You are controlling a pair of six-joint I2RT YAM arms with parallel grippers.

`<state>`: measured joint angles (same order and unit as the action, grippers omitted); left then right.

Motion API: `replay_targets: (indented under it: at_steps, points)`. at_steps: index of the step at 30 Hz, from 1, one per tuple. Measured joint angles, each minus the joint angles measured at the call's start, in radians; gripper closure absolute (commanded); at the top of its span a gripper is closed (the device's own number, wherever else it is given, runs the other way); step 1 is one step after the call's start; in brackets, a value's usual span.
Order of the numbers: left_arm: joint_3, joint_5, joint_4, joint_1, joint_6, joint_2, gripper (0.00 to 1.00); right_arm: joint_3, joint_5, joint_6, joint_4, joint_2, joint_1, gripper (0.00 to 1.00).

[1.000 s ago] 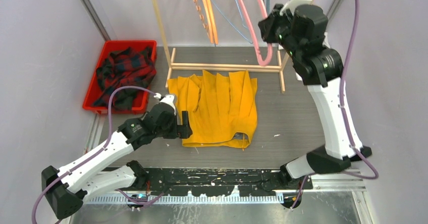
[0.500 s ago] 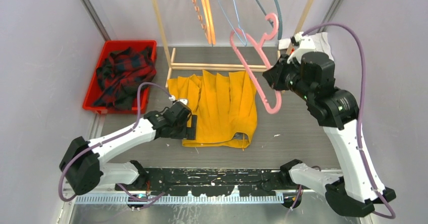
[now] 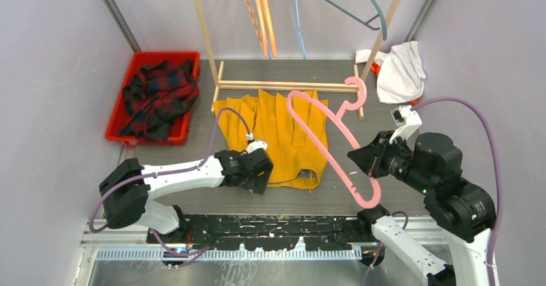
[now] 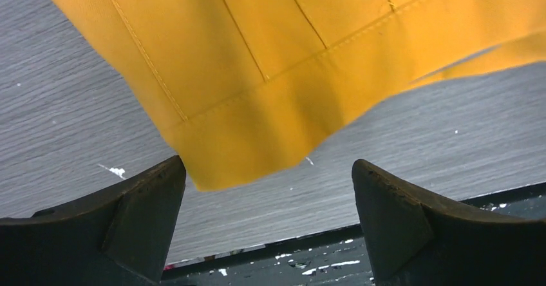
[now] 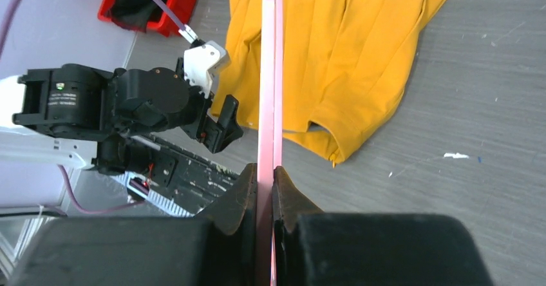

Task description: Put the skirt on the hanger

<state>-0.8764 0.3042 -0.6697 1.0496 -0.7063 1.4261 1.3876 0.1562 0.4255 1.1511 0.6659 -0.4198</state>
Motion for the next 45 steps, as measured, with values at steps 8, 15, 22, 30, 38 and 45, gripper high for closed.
replay_targets:
  at_steps: [8, 15, 22, 30, 38, 45]
  points:
    - [-0.031, 0.209, -0.07, 0.1, -0.019, 0.047, 0.06, -0.047, 0.018, 0.003, 0.076, -0.051, 0.0, 0.99]
    - [-0.061, 0.31, -0.101, 0.1, -0.014, 0.156, 0.31, -0.047, 0.018, 0.004, 0.116, -0.079, 0.0, 0.99]
    - [-0.084, 0.332, -0.1, 0.074, 0.016, 0.166, 0.61, -0.047, 0.018, 0.013, 0.149, -0.108, 0.0, 0.99]
    - [-0.09, 0.277, -0.059, -0.024, 0.07, 0.165, 0.98, -0.047, 0.039, 0.023, 0.194, -0.132, 0.004, 0.99]
    - [-0.269, 0.125, -0.064, -0.172, 0.146, 0.179, 1.0, -0.05, 0.192, 0.01, 0.257, -0.148, 0.064, 0.99]
    - [-0.501, -0.003, -0.099, -0.214, 0.192, 0.259, 1.0, -0.09, 0.321, 0.004, 0.27, -0.174, 0.08, 0.99]
